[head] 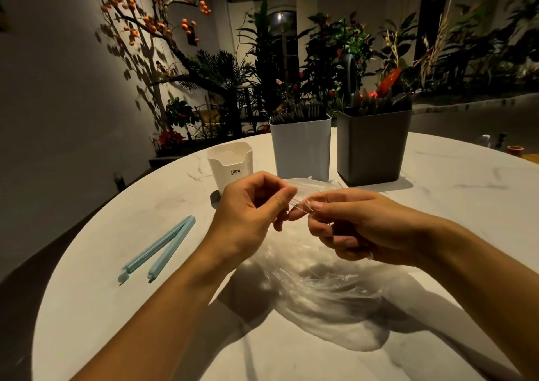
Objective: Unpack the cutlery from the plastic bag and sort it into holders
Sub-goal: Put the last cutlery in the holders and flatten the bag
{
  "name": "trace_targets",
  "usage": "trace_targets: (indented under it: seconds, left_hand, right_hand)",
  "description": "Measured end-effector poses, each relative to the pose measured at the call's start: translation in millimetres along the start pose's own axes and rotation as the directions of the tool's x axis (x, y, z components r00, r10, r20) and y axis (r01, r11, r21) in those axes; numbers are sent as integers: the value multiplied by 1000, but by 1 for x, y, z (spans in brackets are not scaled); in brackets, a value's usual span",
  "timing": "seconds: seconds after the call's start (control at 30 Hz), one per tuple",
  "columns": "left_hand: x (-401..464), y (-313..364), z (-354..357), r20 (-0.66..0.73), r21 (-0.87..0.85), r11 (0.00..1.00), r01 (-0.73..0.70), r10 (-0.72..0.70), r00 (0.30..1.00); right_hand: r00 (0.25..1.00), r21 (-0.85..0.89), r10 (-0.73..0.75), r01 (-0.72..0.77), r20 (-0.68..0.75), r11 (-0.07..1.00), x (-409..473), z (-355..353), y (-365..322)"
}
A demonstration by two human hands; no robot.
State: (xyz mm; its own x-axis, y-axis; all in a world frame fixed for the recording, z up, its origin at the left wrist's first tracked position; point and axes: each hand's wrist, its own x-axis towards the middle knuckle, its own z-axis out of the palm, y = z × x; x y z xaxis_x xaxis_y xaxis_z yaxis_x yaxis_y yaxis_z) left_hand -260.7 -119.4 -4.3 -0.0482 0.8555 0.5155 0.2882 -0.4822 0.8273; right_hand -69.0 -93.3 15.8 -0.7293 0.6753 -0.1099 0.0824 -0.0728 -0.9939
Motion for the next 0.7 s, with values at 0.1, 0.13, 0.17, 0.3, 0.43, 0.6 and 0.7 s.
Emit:
trace_targets:
  seconds: [0.1,0.13,0.17,0.3,0.43,0.6,0.7]
  left_hand:
    - [1,1,-3,-59,25,997,-67,68,996]
    - [1,1,-4,-104,23,996,-85,87,991]
    - [2,1,-4,-150,24,995,-98,101,984]
    - [1,-5,-3,-164,117,984,-135,153,974]
    - [0,-19,-1,96,536,731,-422,443,891]
    - [-5,-19,7,168,629,609,-483,501,849]
    - [-9,-15,17,-42,425,886,-187,226,973]
  right_hand:
    - [998,20,-22,23,-66,1000,-1,-3,0]
    - [996,47,-37,41,-84,998,-1,-4,0]
    - [993,74,-53,61,-101,995,-1,-5,-1]
    - [973,121,-103,130,-208,984,1,-5,-2]
    - [942,79,-134,166,-307,983,2,-7,-2]
    - [945,27,-144,159,-294,987,3,-5,-1]
    - [918,47,-173,203,-358,978,3,-7,-1]
